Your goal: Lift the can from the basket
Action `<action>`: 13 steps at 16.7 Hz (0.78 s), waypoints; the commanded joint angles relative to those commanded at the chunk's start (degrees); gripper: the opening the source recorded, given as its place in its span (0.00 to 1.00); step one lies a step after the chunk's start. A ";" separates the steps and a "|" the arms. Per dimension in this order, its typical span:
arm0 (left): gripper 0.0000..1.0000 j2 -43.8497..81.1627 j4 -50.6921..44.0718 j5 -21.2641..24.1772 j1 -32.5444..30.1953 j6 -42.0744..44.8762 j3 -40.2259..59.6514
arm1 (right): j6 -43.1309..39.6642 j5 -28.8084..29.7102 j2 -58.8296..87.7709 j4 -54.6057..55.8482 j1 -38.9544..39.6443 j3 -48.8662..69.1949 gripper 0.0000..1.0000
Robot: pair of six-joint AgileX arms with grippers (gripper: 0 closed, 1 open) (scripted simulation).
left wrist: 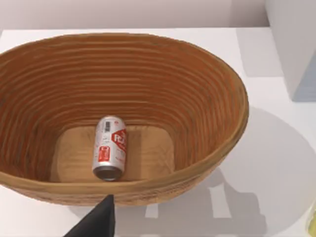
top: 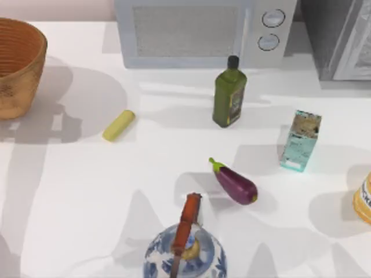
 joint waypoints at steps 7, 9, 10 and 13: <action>1.00 40.43 -22.48 1.36 3.29 3.91 39.61 | 0.00 0.00 0.00 0.00 0.00 0.00 1.00; 1.00 51.27 -28.53 1.50 4.28 5.06 49.86 | 0.00 0.00 0.00 0.00 0.00 0.00 1.00; 1.00 56.42 -31.41 1.53 4.77 5.63 54.67 | 0.00 0.00 0.00 0.00 0.00 0.00 1.00; 1.00 70.06 -39.03 1.44 6.09 7.19 67.25 | 0.00 0.00 0.00 0.00 0.00 0.00 1.00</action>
